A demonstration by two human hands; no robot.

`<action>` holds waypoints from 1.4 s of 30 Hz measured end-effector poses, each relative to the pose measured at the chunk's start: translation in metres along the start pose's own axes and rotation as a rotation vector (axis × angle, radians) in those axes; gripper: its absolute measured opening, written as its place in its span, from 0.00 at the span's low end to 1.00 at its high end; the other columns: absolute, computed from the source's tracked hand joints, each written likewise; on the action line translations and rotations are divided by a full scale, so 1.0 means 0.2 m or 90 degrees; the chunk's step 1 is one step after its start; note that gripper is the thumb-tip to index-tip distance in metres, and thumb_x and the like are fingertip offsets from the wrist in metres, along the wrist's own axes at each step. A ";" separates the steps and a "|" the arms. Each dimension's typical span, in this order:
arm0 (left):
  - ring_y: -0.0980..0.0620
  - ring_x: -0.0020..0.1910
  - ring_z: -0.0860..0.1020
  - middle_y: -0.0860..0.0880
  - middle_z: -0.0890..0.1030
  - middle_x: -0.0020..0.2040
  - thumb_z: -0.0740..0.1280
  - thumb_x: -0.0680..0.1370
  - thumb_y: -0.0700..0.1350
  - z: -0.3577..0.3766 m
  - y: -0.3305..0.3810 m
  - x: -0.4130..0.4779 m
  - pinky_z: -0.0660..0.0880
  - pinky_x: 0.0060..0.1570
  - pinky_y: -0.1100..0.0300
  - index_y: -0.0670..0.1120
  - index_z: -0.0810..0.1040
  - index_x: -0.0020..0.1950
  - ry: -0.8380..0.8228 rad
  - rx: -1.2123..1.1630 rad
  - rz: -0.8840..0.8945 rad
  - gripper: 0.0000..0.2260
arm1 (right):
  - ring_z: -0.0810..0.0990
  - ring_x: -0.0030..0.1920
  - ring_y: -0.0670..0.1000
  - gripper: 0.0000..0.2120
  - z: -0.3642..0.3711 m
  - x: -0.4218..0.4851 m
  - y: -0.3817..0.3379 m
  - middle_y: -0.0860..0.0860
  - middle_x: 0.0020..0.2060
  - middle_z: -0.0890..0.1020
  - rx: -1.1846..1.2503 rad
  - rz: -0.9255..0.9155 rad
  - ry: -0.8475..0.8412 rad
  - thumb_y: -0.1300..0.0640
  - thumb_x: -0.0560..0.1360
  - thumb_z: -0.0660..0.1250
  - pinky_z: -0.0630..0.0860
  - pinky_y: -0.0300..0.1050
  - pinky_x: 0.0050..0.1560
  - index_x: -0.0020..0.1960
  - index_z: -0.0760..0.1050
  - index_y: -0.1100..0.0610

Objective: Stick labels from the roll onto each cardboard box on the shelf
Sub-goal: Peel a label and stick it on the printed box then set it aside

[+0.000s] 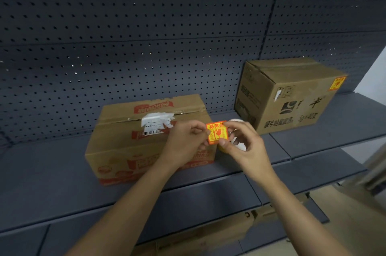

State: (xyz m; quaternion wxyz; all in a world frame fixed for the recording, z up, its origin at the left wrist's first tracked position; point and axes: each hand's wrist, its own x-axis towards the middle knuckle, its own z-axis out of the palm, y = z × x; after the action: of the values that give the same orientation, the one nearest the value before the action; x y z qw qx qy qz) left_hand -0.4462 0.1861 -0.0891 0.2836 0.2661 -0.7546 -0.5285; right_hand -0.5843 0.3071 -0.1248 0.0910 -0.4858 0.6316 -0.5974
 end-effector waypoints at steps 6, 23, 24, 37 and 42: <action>0.56 0.31 0.79 0.47 0.82 0.33 0.68 0.79 0.36 -0.03 -0.02 -0.03 0.78 0.36 0.61 0.43 0.82 0.43 -0.014 0.037 0.020 0.06 | 0.77 0.44 0.48 0.05 0.03 0.01 0.02 0.53 0.44 0.80 0.156 0.119 0.049 0.62 0.77 0.70 0.74 0.44 0.48 0.50 0.81 0.53; 0.57 0.46 0.79 0.56 0.83 0.41 0.69 0.78 0.50 -0.03 -0.08 -0.11 0.77 0.52 0.60 0.53 0.84 0.52 0.051 0.318 0.064 0.06 | 0.71 0.37 0.48 0.05 0.05 -0.03 0.11 0.54 0.34 0.75 0.070 0.145 -0.005 0.63 0.76 0.70 0.70 0.37 0.40 0.41 0.80 0.59; 0.56 0.46 0.79 0.55 0.83 0.41 0.69 0.77 0.49 -0.04 -0.08 -0.12 0.77 0.52 0.59 0.51 0.84 0.53 0.068 0.323 0.065 0.07 | 0.71 0.37 0.48 0.05 0.04 -0.03 0.12 0.55 0.34 0.74 0.075 0.146 -0.001 0.63 0.76 0.70 0.70 0.37 0.40 0.41 0.80 0.60; 0.48 0.71 0.68 0.51 0.77 0.68 0.67 0.76 0.59 -0.04 -0.20 -0.02 0.59 0.74 0.43 0.48 0.77 0.67 0.044 0.563 0.197 0.24 | 0.75 0.34 0.37 0.02 0.10 0.00 0.22 0.47 0.34 0.79 0.061 0.179 -0.074 0.64 0.77 0.69 0.72 0.30 0.41 0.45 0.79 0.62; 0.46 0.68 0.74 0.51 0.81 0.64 0.74 0.73 0.56 -0.03 -0.23 -0.01 0.68 0.68 0.42 0.49 0.80 0.64 0.105 0.574 0.200 0.22 | 0.75 0.34 0.36 0.02 0.11 0.02 0.23 0.48 0.35 0.79 0.055 0.183 -0.064 0.64 0.77 0.69 0.72 0.29 0.41 0.47 0.79 0.63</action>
State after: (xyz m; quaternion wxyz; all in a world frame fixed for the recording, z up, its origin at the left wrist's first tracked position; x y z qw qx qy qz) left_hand -0.4358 0.1706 -0.1321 0.2752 0.2861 -0.9146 -0.0765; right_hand -0.5954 0.2811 -0.1671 0.2282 -0.4152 0.6629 -0.5797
